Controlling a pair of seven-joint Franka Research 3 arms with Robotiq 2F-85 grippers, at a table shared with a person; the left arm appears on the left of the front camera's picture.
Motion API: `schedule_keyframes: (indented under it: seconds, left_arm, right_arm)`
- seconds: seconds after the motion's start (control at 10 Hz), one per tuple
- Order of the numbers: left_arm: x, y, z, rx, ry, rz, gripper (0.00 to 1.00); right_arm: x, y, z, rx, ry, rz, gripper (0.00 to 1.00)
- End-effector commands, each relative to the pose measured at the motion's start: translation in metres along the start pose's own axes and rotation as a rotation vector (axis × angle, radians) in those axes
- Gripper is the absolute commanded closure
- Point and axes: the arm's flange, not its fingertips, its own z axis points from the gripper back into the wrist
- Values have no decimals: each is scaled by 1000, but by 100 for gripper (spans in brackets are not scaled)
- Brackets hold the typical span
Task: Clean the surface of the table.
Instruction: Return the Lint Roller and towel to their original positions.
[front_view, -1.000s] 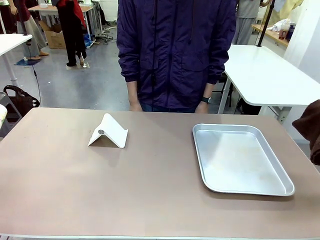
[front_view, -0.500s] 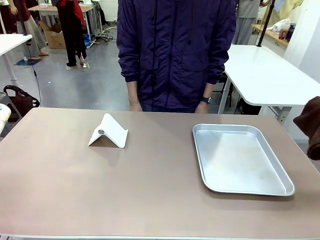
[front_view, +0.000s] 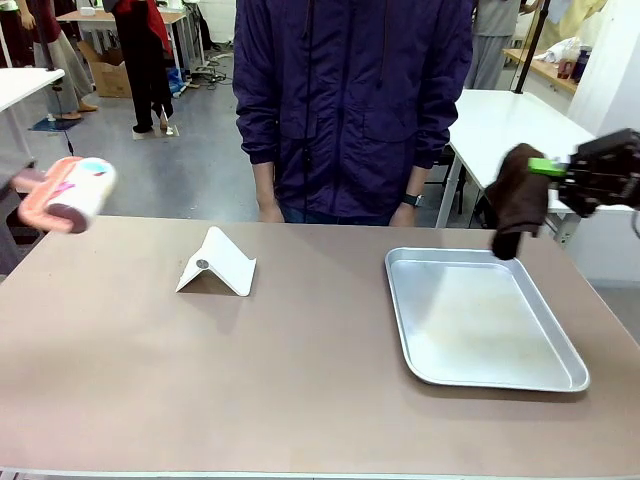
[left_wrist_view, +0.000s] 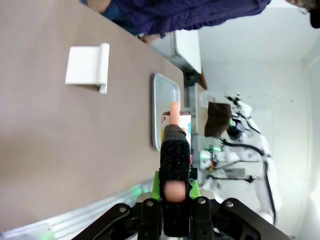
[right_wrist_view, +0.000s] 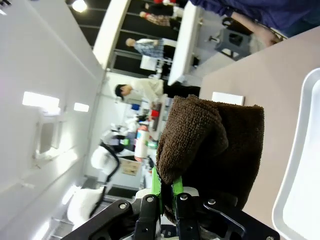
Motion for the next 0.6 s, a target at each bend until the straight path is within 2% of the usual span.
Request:
schedule_keyframes:
  seconds: [0.0, 0.2, 0.5]
  left_arm:
    - [15, -28, -65, 122, -21, -17, 78]
    - [30, -48, -138, 219, 7, -59, 78]
    - [39, -51, -219, 357, 67, -141, 78]
  right_arm:
    - [-5, 10, -53, -72, 31, 12, 90]
    - [-10, -4, -116, -153, 168, 30, 90]
    - [-16, -55, -194, -230, 306, 20, 90]
